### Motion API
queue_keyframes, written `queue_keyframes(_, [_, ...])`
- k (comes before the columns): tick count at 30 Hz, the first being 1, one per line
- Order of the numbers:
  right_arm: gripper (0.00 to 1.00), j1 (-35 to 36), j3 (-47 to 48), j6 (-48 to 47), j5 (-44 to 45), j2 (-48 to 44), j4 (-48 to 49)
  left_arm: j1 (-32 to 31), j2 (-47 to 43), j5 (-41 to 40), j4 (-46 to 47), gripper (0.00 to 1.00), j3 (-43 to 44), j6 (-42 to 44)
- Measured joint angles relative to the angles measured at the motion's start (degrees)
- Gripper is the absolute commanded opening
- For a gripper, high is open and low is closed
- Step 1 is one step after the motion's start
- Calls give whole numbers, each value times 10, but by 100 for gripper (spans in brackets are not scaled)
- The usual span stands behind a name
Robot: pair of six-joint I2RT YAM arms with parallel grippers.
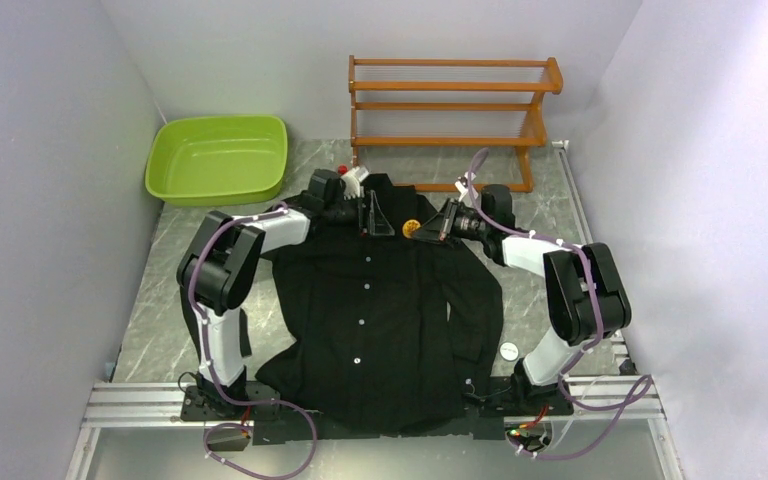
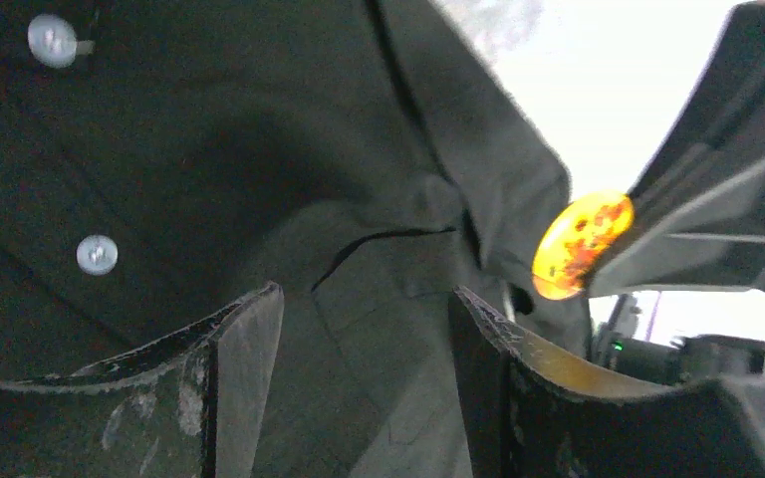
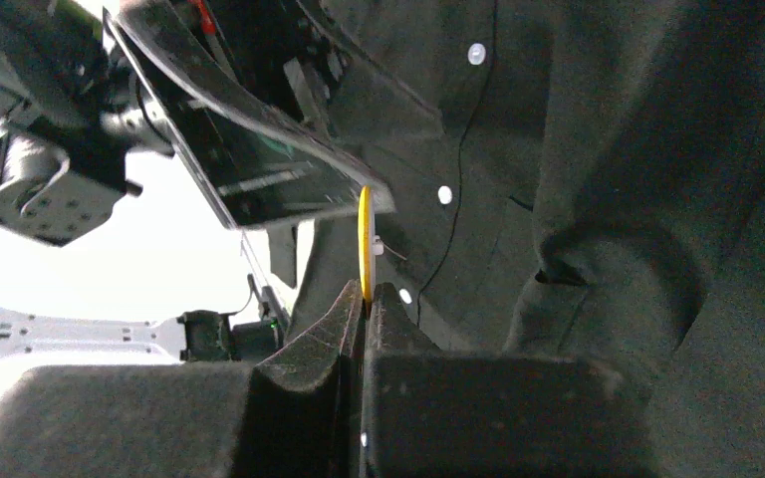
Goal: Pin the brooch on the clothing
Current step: Pin the brooch to the clothes.
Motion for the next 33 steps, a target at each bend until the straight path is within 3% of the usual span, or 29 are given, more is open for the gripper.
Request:
queue_keyframes(5, [0,17,19,-3,29,19,-32,-35,0,-109,-94,61,2,50])
queue_keyframes(11, [0,31,31,9,47,57,-40,-41,-1,-180,-126,58,-4,70])
queue_keyframes(18, [0,42,31,31,53,109,-33,-45,-2,-196,-138,56,0,83])
queue_keyframes(33, [0,28,20,23,80,132,-2,-45,-1,-196,-161,55,10,93])
